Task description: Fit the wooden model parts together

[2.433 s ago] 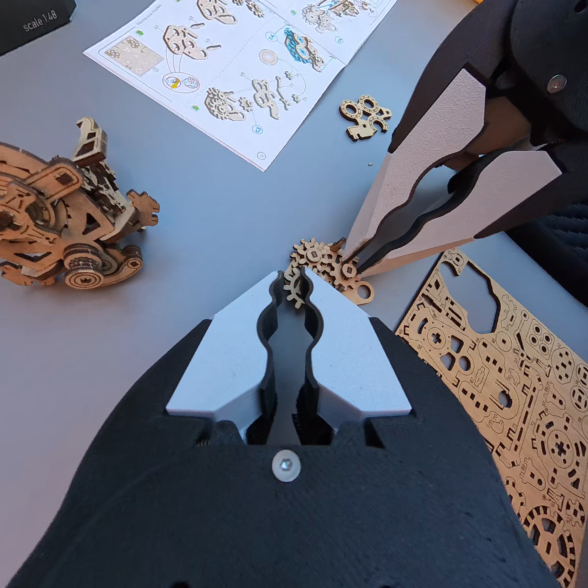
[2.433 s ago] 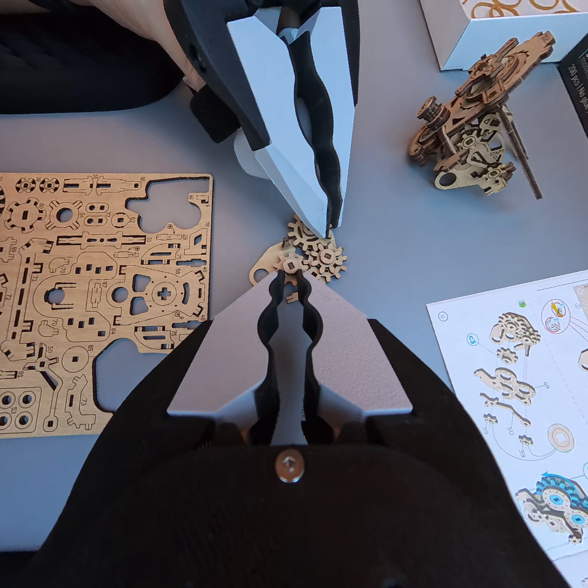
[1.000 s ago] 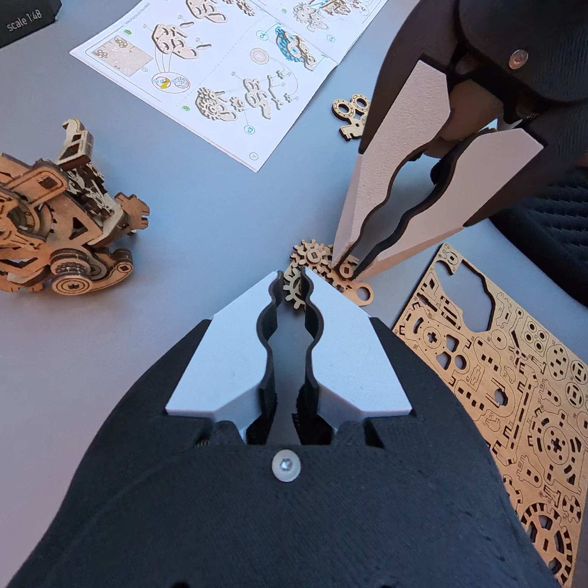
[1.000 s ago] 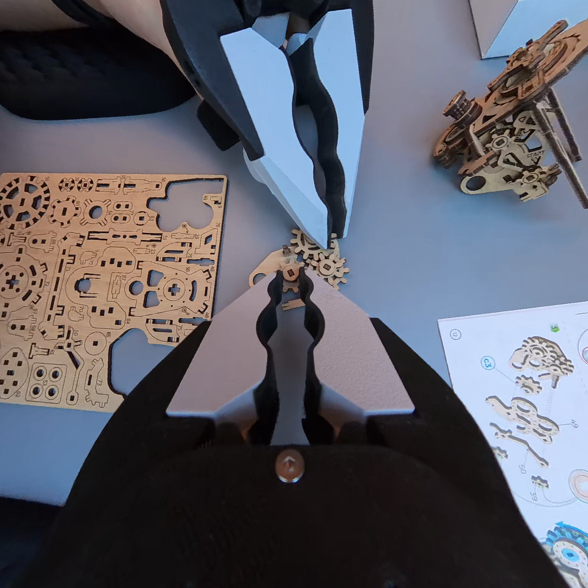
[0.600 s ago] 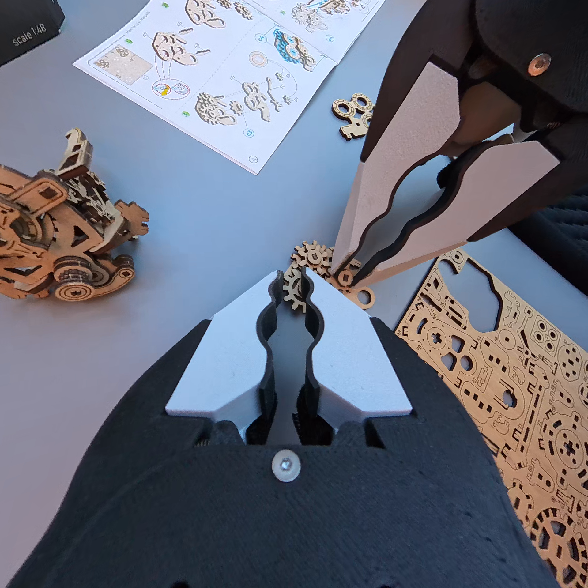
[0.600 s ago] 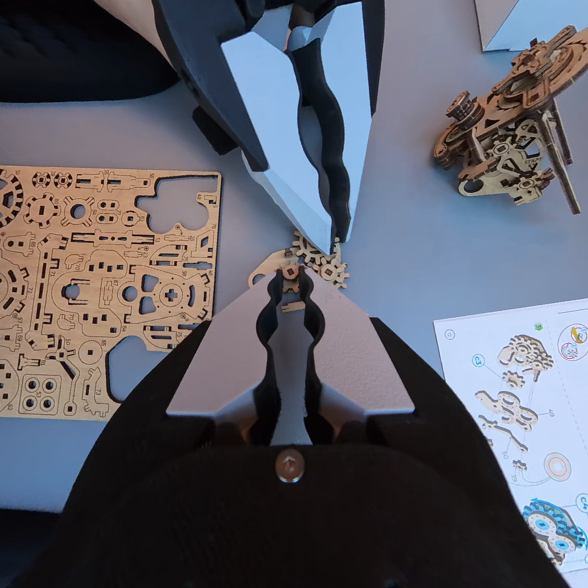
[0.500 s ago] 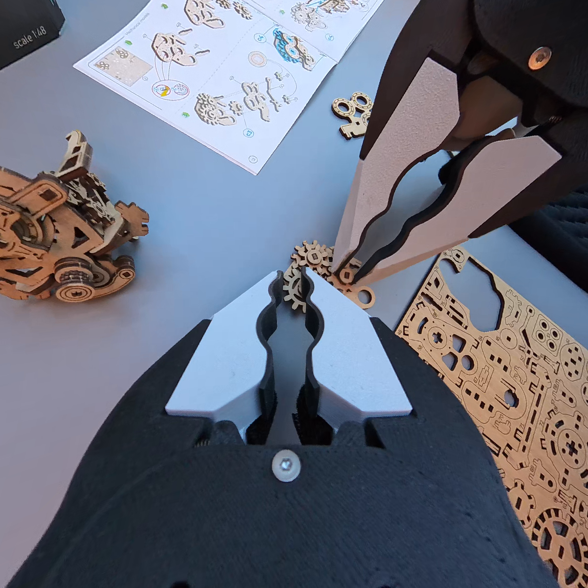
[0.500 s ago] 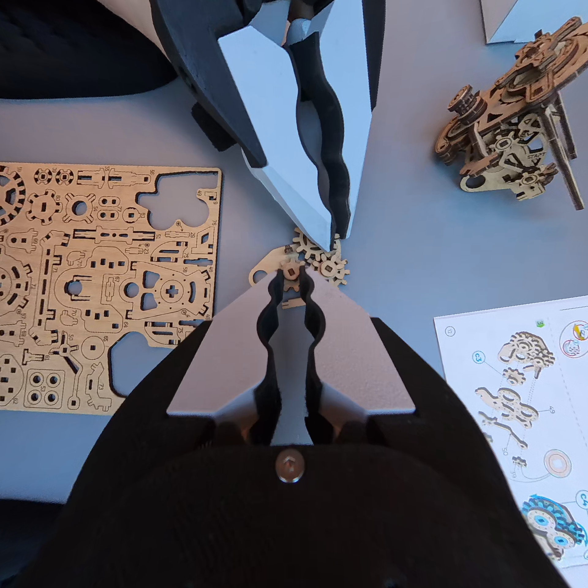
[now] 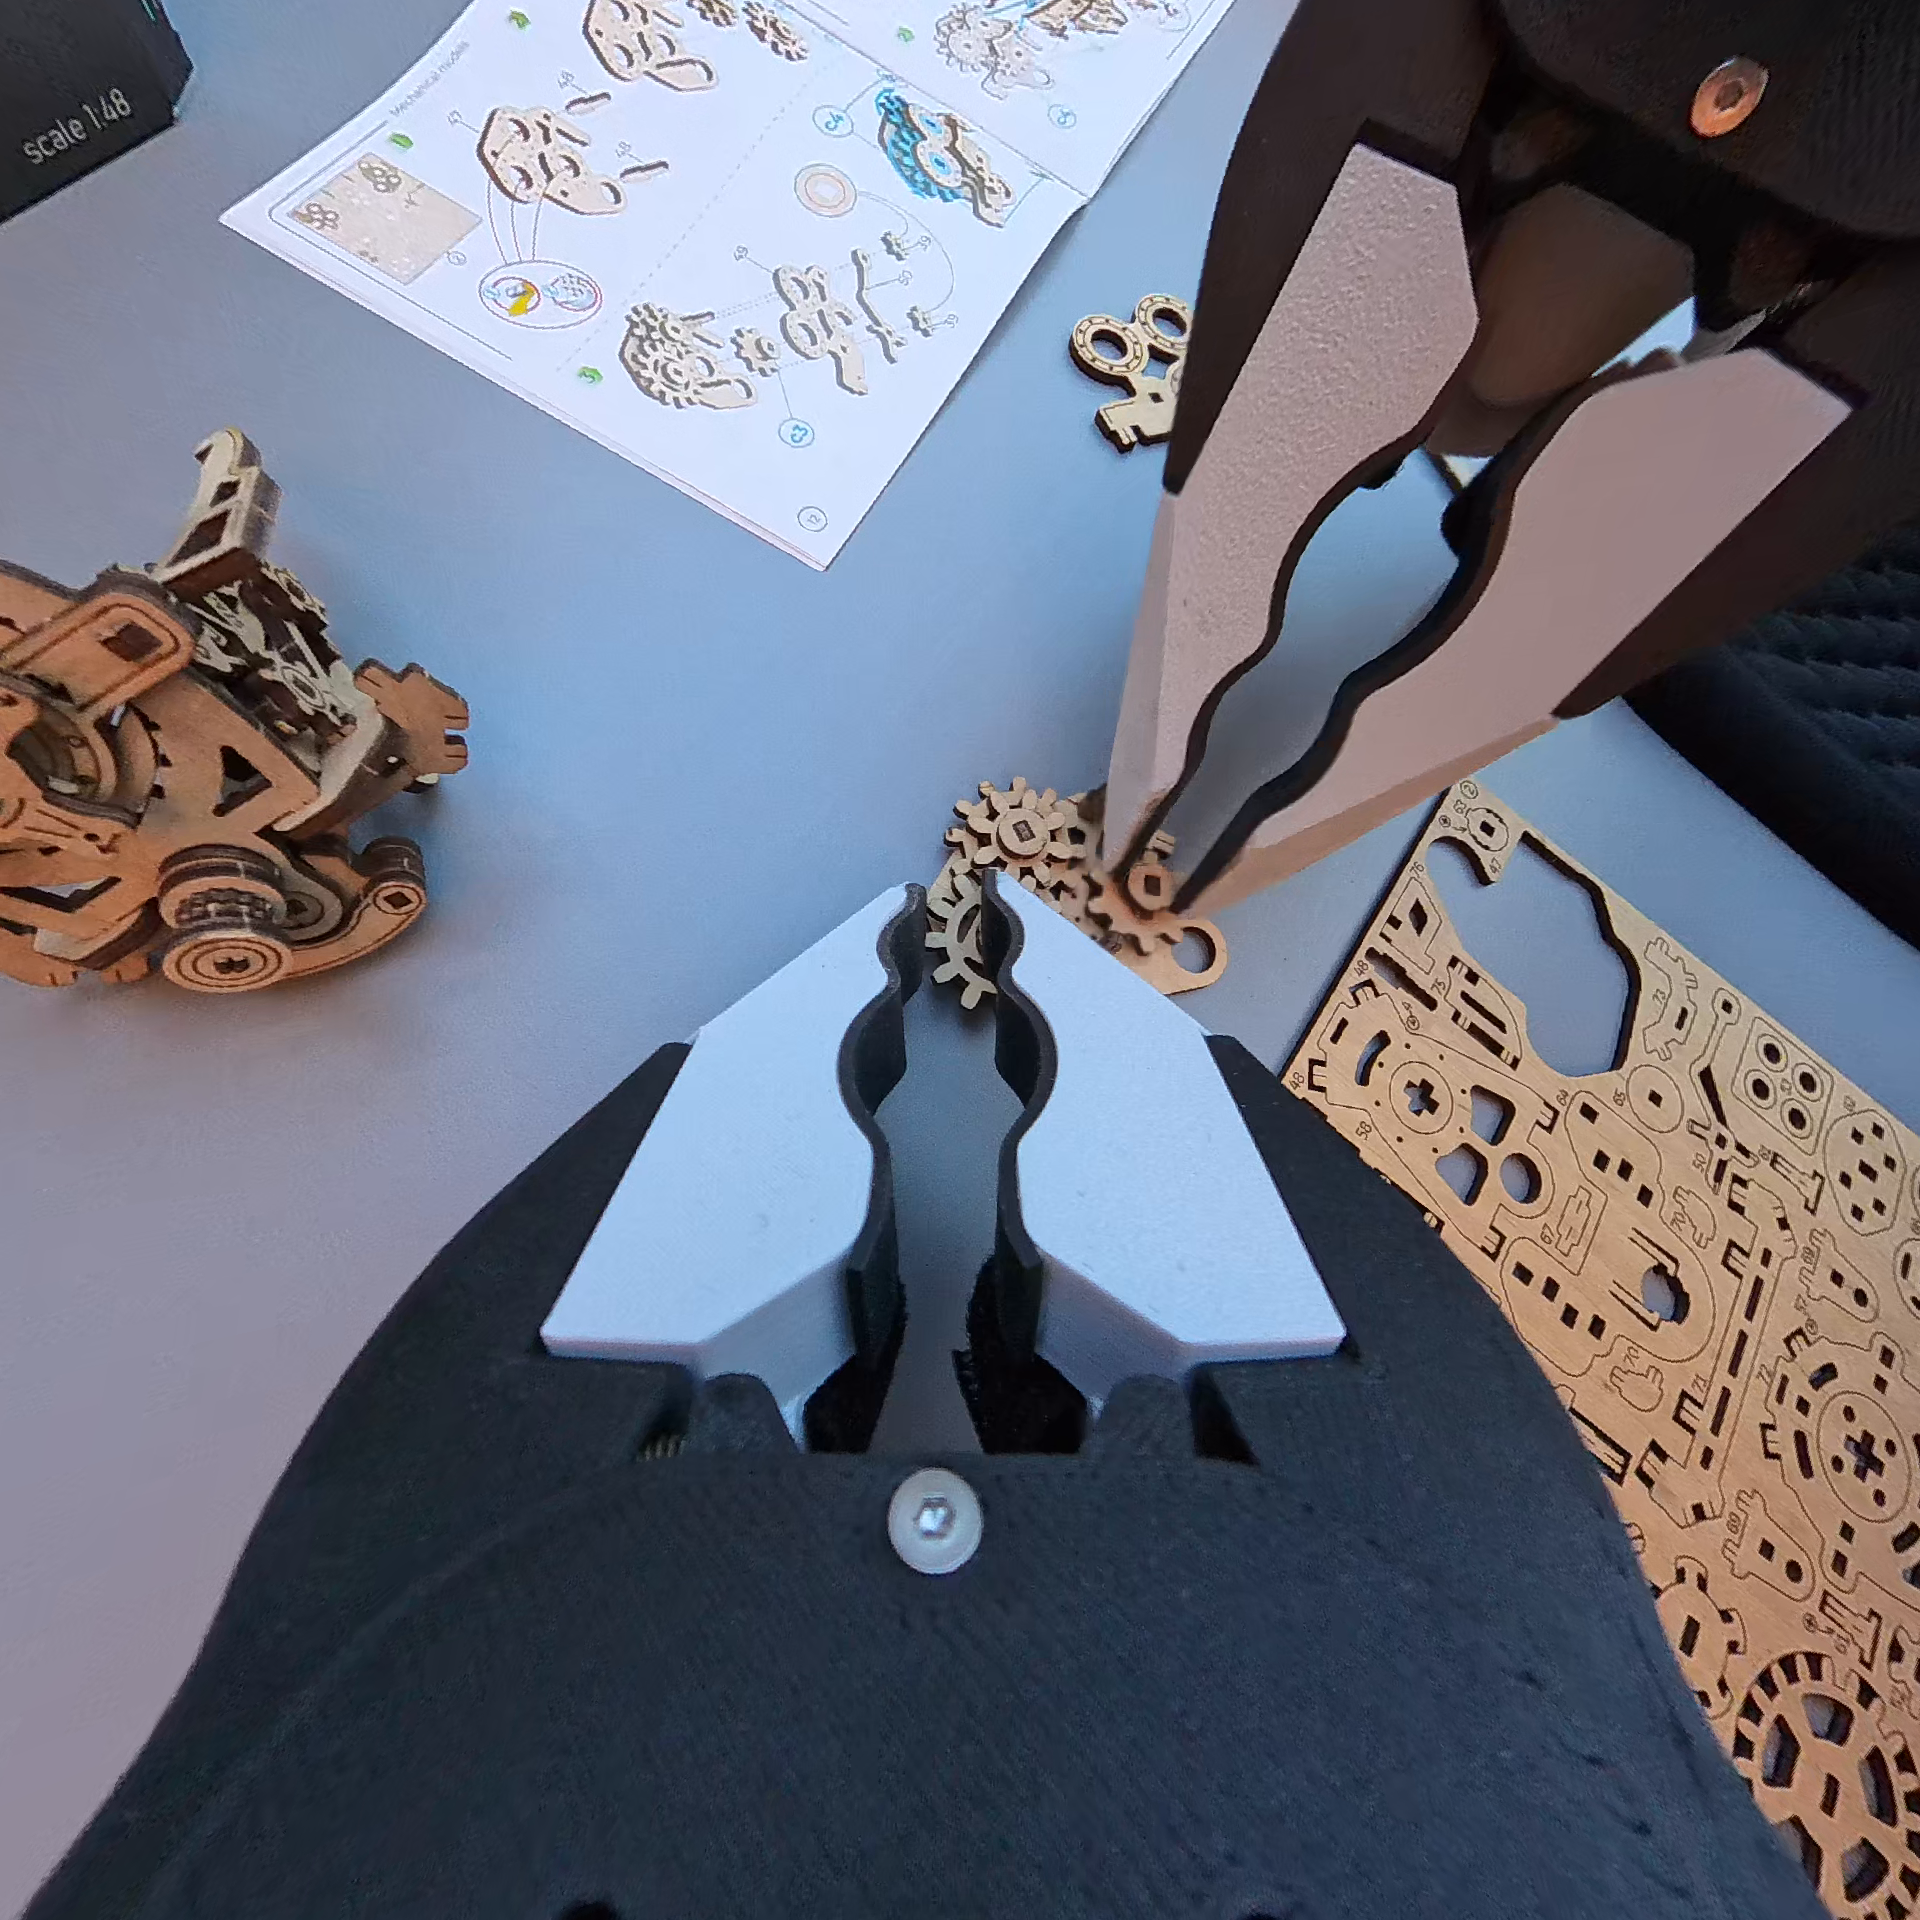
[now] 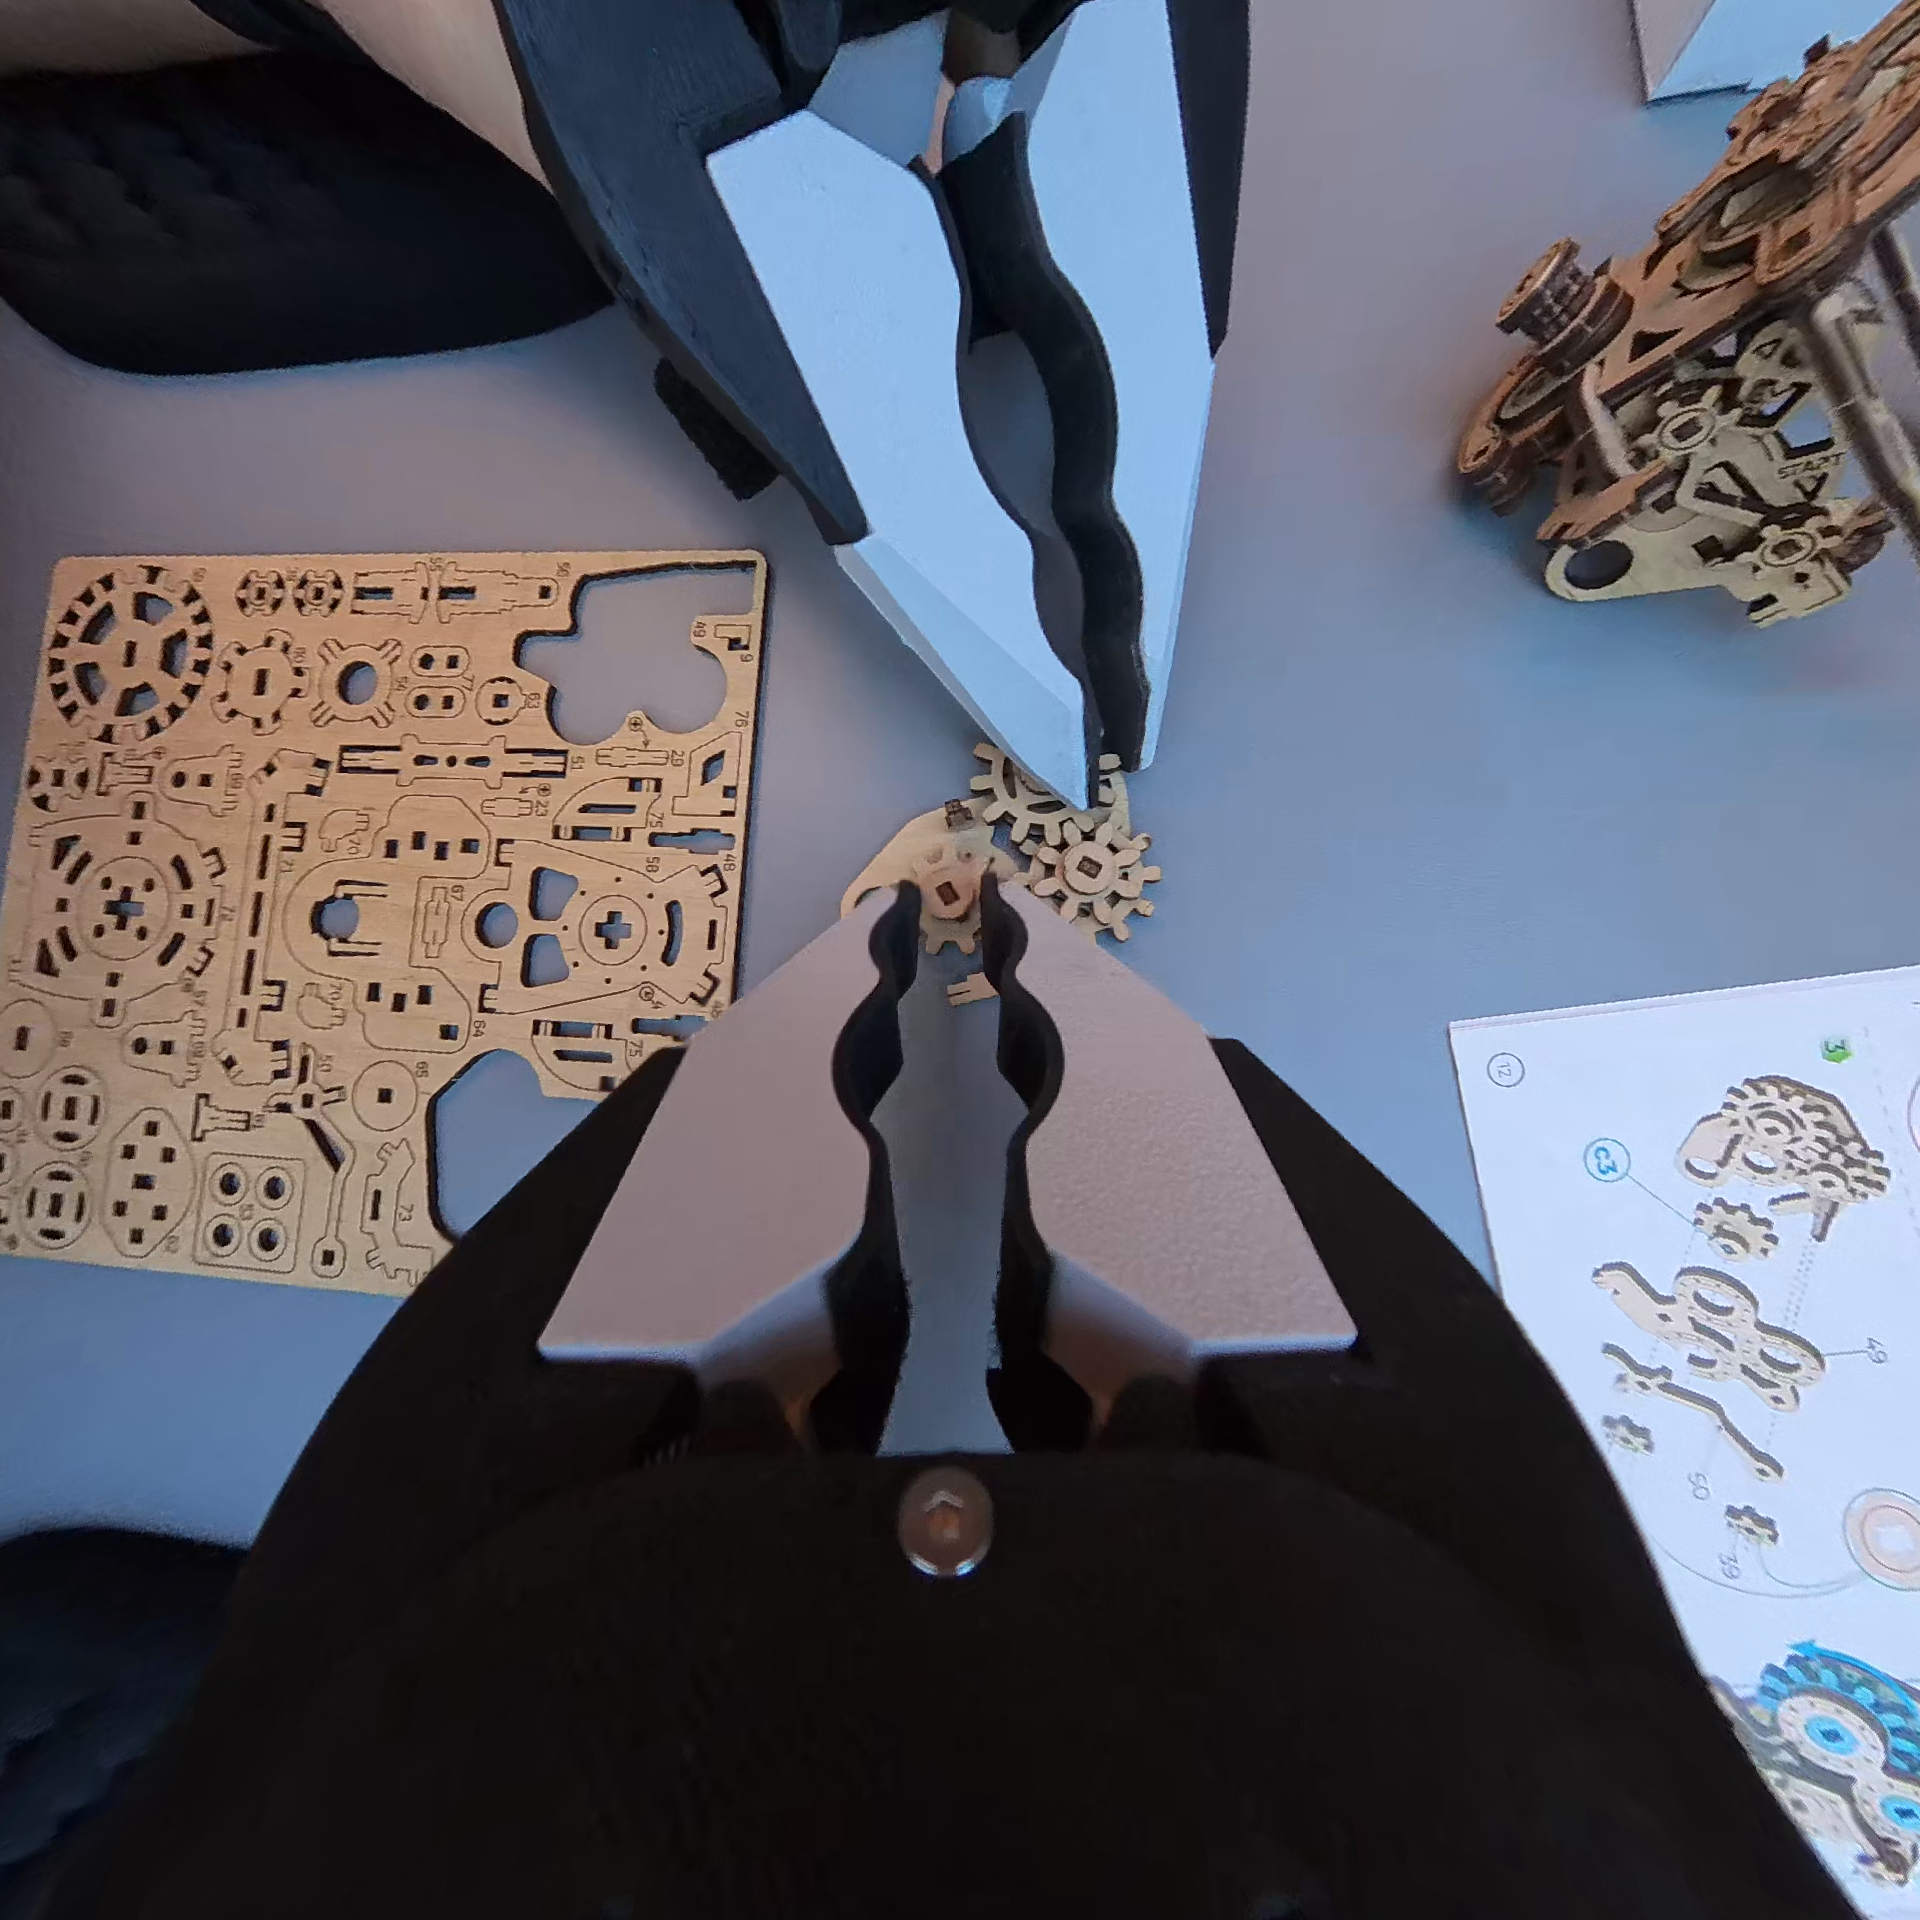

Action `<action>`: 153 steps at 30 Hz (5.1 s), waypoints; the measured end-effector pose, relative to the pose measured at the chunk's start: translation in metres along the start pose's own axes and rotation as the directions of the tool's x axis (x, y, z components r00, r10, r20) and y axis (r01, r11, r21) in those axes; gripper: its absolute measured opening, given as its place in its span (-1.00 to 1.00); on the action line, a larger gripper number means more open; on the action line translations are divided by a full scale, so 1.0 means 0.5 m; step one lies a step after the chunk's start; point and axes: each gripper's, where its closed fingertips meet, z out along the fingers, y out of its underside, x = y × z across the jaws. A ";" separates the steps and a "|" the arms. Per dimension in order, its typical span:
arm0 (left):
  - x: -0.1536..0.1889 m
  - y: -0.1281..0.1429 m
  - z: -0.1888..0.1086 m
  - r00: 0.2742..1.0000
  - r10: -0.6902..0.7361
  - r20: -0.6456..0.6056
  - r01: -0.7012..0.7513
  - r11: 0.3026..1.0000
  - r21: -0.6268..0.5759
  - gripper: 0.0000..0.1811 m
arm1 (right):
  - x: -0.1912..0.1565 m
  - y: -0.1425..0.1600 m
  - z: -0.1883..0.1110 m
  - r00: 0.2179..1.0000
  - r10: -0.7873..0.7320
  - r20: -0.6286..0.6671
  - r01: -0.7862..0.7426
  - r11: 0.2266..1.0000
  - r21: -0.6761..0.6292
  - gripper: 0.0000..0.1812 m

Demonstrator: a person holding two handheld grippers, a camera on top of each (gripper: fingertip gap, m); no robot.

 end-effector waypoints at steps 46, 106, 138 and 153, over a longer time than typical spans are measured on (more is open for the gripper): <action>0.002 0.004 -0.003 0.996 -0.073 -0.046 0.073 0.997 -0.010 -0.95 | 0.005 0.001 -0.008 0.985 0.134 0.109 -0.155 0.964 0.216 -0.88; -0.007 0.003 -0.008 0.999 -0.028 -0.029 0.028 1.000 -0.005 -0.98 | 0.033 0.009 -0.003 0.996 0.000 -0.088 0.013 0.988 0.157 -0.90; -0.005 -0.001 -0.002 0.999 0.003 -0.033 -0.003 1.000 0.014 -0.98 | 0.030 0.009 -0.002 0.991 -0.027 -0.128 0.048 0.985 0.166 -0.90; -0.005 -0.002 -0.001 0.999 -0.001 -0.045 0.002 1.000 0.015 -0.98 | 0.030 0.011 0.000 0.996 -0.070 0.055 0.068 0.997 0.043 -0.90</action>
